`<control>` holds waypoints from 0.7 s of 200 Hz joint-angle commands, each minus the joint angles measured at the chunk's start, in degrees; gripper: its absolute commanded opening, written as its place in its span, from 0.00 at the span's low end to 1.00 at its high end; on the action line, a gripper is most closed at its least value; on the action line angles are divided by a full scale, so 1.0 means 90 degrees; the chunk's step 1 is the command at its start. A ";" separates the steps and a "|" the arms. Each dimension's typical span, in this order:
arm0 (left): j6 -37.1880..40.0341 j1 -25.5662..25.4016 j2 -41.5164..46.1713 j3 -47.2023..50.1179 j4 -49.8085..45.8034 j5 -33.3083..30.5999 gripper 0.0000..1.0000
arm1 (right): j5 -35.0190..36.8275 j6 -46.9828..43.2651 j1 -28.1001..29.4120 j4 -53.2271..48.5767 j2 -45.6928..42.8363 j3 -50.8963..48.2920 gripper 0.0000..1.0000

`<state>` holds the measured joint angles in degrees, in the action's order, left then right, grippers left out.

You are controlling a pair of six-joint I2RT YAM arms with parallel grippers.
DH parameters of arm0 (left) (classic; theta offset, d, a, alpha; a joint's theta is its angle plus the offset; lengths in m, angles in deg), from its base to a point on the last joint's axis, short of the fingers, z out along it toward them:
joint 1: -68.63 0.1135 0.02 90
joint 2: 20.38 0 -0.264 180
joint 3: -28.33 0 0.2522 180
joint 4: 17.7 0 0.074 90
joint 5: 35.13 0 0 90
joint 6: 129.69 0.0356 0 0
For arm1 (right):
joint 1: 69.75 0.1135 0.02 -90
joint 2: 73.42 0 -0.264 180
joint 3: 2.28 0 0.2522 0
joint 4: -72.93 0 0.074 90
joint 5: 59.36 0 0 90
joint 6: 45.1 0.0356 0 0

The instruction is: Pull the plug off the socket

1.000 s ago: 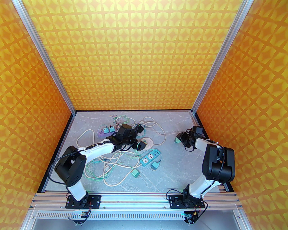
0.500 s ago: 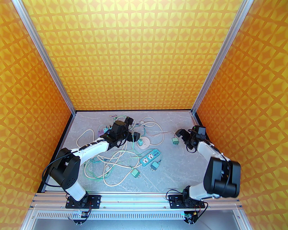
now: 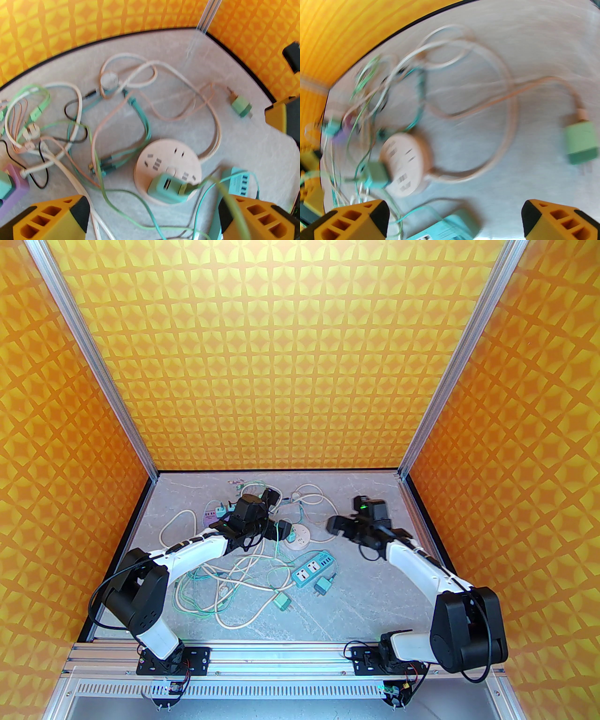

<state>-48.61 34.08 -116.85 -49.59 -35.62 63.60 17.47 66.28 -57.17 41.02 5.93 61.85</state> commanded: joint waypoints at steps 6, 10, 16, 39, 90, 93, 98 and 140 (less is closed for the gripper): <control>0.0283 -0.0036 -0.0045 0.0157 -0.0510 0.0104 0.95 | 0.0376 -0.0427 0.0615 0.0306 0.0160 0.0093 0.96; 0.0349 -0.0037 -0.0070 0.0144 -0.0600 0.0105 0.95 | 0.0414 -0.0441 0.0685 0.0333 0.0183 0.0087 0.95; 0.0390 -0.0038 -0.0112 0.0125 -0.0734 0.0088 0.94 | 0.0447 -0.0466 0.0780 0.0365 0.0220 0.0105 0.95; 0.0477 -0.0033 -0.0243 0.0116 -0.1124 -0.0115 0.92 | 0.0550 -0.0570 0.1058 0.0306 0.0403 0.0271 0.95; 0.0465 0.0000 -0.0396 0.0006 -0.1842 -0.0986 0.93 | 0.0830 -0.0694 0.1537 0.0293 0.0704 0.0535 0.95; 0.0466 0.0000 -0.0416 -0.0014 -0.1881 -0.1034 0.93 | 0.0836 -0.0689 0.1551 0.0294 0.0716 0.0545 0.95; 0.0443 0.0005 -0.0450 -0.0042 -0.1956 -0.1154 0.93 | 0.0829 -0.0684 0.1563 0.0304 0.0735 0.0565 0.95; -0.0021 0.0260 -0.0285 -0.0011 -0.1827 -0.1661 0.94 | 0.0853 -0.0699 0.1658 0.0366 0.0746 0.0569 0.99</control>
<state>-46.10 34.98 -120.89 -48.84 -51.47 53.79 23.57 61.08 -43.10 42.90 12.09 65.52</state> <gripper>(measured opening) 0.936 0.971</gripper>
